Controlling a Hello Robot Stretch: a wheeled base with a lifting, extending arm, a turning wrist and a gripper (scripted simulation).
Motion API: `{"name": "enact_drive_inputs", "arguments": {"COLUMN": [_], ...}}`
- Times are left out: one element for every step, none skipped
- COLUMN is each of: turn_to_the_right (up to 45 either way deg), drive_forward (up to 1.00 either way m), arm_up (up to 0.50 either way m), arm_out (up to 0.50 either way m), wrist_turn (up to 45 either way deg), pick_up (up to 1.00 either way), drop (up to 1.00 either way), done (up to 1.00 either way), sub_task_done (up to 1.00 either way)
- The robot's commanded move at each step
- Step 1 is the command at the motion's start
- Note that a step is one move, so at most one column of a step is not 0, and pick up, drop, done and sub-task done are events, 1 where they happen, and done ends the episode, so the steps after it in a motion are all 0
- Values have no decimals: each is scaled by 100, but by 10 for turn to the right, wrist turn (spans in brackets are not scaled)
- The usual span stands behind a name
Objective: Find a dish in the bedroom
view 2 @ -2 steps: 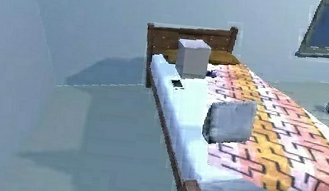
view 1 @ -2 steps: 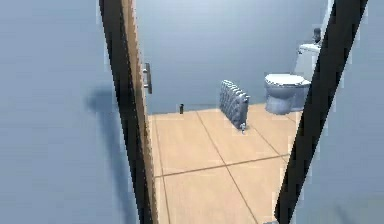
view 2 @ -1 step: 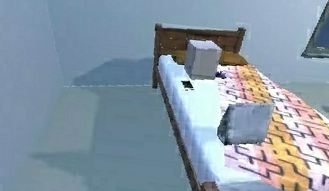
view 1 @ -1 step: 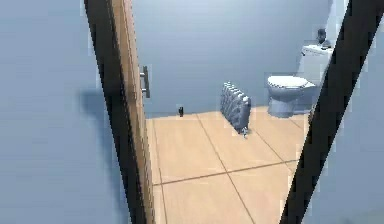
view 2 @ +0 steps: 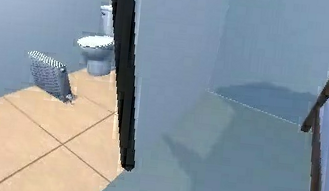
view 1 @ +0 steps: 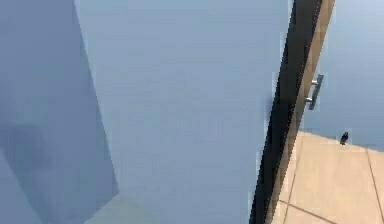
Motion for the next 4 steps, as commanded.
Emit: {"name": "enact_drive_inputs", "arguments": {"turn_to_the_right": [-450,-450,-420,0], "drive_forward": [0,0,0,100], "arm_up": [0,0,0,0], "arm_out": [0,0,0,0], "wrist_turn": [0,0,0,0], "pick_up": [0,0,0,0], "drop": [0,0,0,0], "done": [0,0,0,0], "sub_task_done": [0,0,0,0]}}
